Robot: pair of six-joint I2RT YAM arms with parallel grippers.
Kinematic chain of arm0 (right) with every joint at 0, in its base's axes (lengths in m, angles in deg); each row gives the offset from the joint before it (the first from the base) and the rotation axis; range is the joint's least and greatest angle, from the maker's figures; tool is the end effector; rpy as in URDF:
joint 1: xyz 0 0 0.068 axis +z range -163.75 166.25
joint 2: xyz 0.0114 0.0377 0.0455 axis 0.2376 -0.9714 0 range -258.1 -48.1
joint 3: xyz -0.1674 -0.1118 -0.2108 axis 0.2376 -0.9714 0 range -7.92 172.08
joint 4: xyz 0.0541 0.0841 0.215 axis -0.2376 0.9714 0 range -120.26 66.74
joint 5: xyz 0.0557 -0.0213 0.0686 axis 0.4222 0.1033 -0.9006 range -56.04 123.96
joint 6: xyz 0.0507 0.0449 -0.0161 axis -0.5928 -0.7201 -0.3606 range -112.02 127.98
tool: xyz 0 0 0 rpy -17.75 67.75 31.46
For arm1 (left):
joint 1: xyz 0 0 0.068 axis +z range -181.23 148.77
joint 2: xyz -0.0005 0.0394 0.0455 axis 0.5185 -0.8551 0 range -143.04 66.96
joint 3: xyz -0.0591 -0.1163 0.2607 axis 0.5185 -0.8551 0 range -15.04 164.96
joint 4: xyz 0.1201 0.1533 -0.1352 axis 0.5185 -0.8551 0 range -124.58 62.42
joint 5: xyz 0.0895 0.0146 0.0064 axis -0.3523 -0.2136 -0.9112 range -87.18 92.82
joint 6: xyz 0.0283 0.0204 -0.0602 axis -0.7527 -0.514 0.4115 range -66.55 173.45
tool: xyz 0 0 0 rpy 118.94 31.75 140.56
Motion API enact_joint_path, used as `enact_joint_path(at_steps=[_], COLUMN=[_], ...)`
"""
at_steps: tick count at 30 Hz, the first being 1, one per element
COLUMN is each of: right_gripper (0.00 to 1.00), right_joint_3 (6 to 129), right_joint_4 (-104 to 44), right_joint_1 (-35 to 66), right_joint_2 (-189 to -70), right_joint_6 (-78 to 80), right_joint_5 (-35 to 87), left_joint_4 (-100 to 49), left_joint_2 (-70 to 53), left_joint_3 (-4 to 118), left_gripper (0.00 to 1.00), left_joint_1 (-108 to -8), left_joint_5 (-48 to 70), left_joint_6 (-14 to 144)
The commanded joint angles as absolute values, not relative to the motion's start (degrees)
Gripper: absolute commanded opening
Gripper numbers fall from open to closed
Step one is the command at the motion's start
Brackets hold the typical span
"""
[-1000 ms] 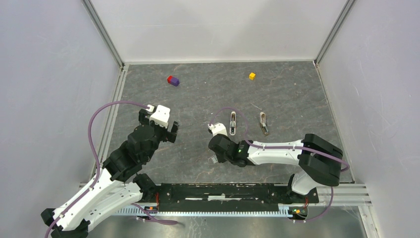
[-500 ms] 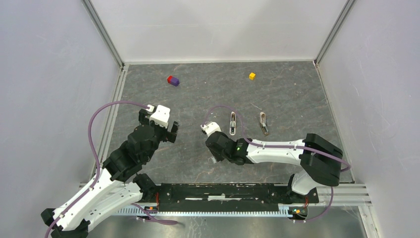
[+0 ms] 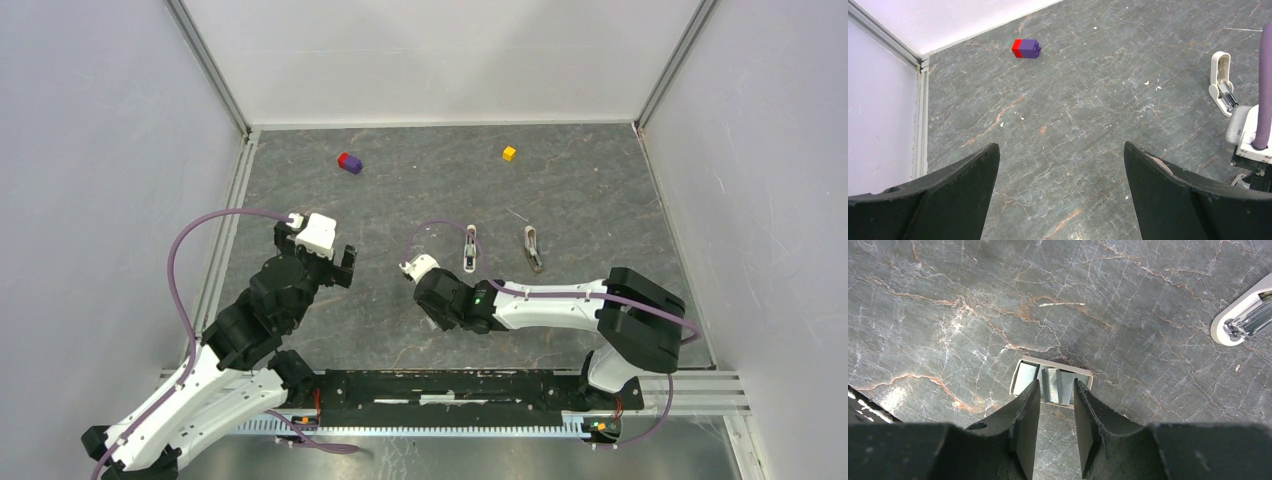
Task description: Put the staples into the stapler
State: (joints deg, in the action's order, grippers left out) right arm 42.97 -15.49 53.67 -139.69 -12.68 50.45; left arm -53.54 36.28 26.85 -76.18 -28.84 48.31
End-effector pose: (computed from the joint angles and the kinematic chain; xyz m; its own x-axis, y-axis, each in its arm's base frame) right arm 0.1322 0.2760 0.1938 -0.5866 -0.5293 -0.6130 -0.6590 0.7519 -0.0187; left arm 0.0900 -0.0478 0.3284 -0.1577 0.2652 -0.9512 0.2571 0.9411 0.2198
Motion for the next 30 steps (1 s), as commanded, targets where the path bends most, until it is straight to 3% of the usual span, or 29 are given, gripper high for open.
enact_joint_path(at_steps=[1,16,30], right_gripper=[0.37,0.23,0.18], right_joint_3=[44.72,44.99,44.94], right_joint_4=[-15.40,-15.75,-15.58], right_joint_1=[54.10,54.26,54.25], right_joint_2=[-140.01,-140.65,-141.15], right_joint_6=[-11.36,-11.23,-11.56], right_joint_5=[50.38,51.31,52.53], left_joint_4=[-50.52,-50.51,-50.44], left_joint_2=[36.50,36.35,36.26], left_joint_3=[26.56,26.60,26.57], left_gripper=[1.00,1.00,1.00], left_joint_1=[-75.94,-75.97,-75.94], left_joint_5=[-30.32,-30.15,-30.07], left_joint_6=[47.38,47.38,47.34])
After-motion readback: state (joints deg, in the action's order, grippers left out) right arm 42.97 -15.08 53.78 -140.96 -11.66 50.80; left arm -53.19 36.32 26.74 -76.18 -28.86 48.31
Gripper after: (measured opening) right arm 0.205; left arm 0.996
